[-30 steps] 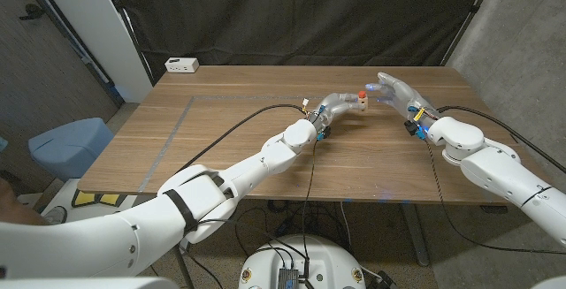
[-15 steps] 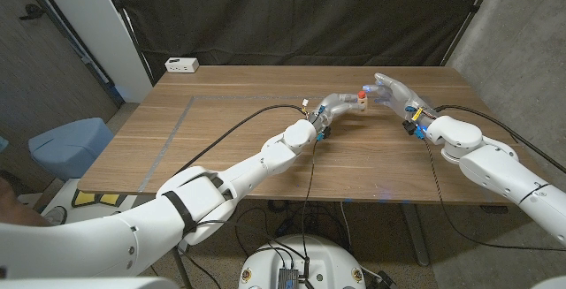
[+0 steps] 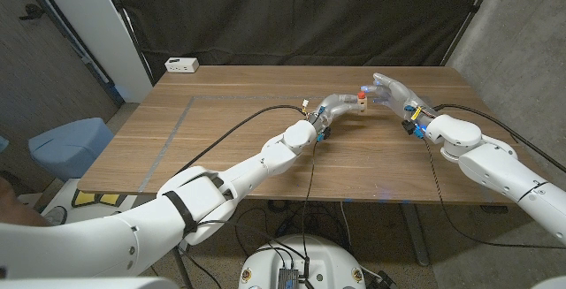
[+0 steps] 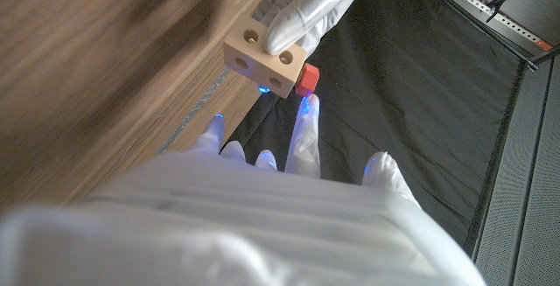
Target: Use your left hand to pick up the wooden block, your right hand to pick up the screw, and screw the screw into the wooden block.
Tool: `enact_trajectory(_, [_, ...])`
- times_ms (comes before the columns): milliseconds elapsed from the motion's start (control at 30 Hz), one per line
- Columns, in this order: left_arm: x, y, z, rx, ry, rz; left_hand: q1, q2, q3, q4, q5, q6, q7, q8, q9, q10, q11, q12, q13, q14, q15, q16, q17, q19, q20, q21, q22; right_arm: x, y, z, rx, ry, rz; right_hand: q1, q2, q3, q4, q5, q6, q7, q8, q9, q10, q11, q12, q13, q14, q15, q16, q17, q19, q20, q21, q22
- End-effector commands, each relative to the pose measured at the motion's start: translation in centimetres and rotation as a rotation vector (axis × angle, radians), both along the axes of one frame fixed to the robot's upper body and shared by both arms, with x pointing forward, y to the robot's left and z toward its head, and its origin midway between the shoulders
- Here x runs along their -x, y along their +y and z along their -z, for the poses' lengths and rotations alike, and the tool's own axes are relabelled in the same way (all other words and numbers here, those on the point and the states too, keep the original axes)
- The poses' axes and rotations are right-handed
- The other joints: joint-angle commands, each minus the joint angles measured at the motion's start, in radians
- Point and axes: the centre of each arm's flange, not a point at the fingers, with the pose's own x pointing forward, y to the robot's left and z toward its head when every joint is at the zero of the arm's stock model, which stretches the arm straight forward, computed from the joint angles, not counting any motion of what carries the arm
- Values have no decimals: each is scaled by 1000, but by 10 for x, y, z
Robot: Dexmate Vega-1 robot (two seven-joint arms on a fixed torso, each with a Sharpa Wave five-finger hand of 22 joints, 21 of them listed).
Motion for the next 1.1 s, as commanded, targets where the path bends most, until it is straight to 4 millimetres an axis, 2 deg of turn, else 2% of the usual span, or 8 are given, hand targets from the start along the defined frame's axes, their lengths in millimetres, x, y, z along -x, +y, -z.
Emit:
enact_trajectory(33, [-1,-1,-1,2,2,0,4,11,35,28,6,17,7,6,3,9,3,8,7,8,-43,5,3,3,-7,2,3,-2,0,-1,3,8,-1,-9,6,4,2,8,18,2,9,1,11,-2,9,1,-70,2,6,1,-1,2,8,4])
enact_trajectory(400, [-2,-1,-1,-1,2,3,3,10,35,28,6,17,6,6,3,9,3,8,7,9,-43,4,2,3,-6,2,3,-3,0,-2,0,10,-3,-10,8,7,2,9,32,7,12,1,20,-6,10,1,-65,1,8,1,1,2,10,4])
enact_trajectory(1100, [-3,-1,-2,-3,-1,3,6,11,35,26,6,18,5,6,3,9,3,8,7,8,-44,5,3,3,-6,2,3,-5,0,-1,-27,-8,13,-7,9,11,1,10,-7,-7,-7,2,7,-10,1,1,-63,-1,8,-1,4,1,12,4])
